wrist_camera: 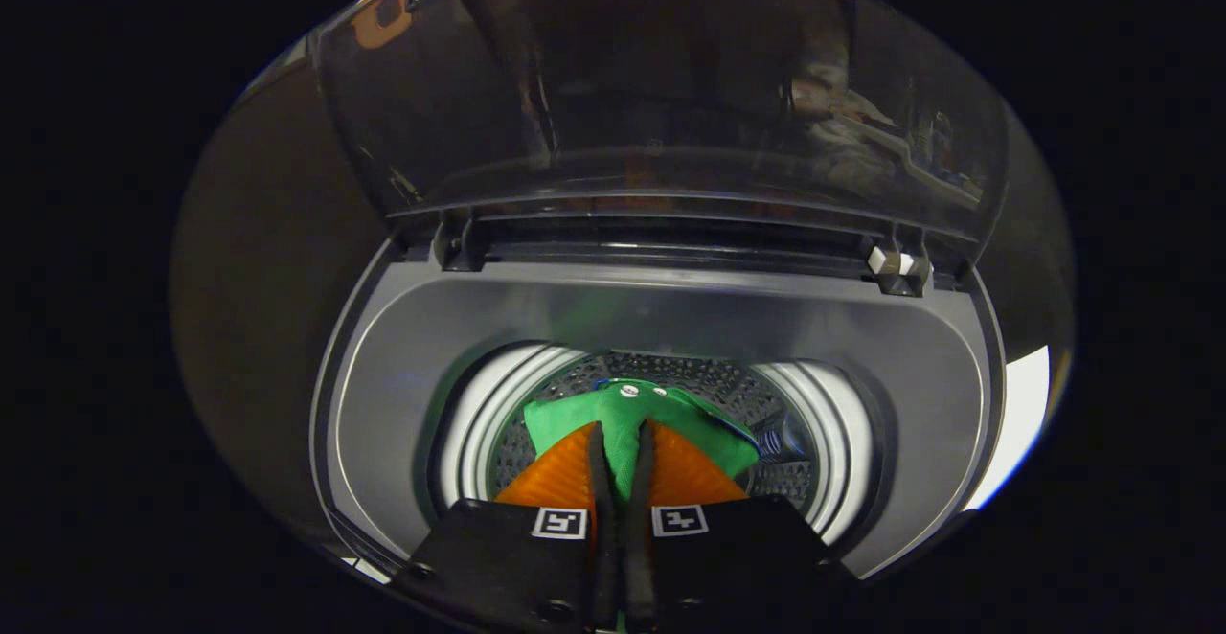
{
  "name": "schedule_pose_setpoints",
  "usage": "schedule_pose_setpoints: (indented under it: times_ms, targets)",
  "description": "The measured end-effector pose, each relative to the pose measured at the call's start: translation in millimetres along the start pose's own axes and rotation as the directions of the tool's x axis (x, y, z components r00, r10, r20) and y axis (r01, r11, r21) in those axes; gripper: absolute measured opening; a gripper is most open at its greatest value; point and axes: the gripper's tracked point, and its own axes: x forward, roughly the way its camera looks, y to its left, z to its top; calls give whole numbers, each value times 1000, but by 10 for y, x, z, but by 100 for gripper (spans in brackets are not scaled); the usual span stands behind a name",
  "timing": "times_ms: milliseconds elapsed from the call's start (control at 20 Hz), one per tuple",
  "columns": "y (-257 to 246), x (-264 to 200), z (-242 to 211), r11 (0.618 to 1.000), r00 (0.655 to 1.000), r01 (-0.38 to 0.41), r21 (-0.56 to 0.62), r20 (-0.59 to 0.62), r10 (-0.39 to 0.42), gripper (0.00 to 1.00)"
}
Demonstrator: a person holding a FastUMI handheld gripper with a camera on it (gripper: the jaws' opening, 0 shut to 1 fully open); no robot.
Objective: Put the clothes into the washing machine and then close the washing machine lid.
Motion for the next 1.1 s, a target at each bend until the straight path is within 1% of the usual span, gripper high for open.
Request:
schedule_pose_setpoints:
  times_ms: [150, 200, 250, 300, 400, 650, 700, 900, 1000, 1100]
  targets:
    - [-46, 19, -7, 1000, 1000, 23, -2, -2, -23, 12]
    - [-43, 6, -13, 1000, 1000, 23, 3, -2, -23, 16]
    - [-41, 8, -42, 1000, 1000, 23, 9, -8, -23, 25]
    - [-42, -21, -49, 999, 1000, 28, 16, -6, -28, 26]
    - [-90, -45, -12, 998, 998, 55, 13, 24, -55, 44]
    - [-70, -163, -29, 999, 998, 52, -2, 41, -51, 92]
    - [-59, -177, -32, 999, 997, 51, -2, 49, -51, 100]
    - [14, -449, 106, 999, 991, 39, -21, 132, -36, 100]
    - [38, -672, 276, 998, 980, 38, -40, 197, -29, 100]
    - [74, -946, 510, 998, 962, 36, -44, 271, -22, 100]
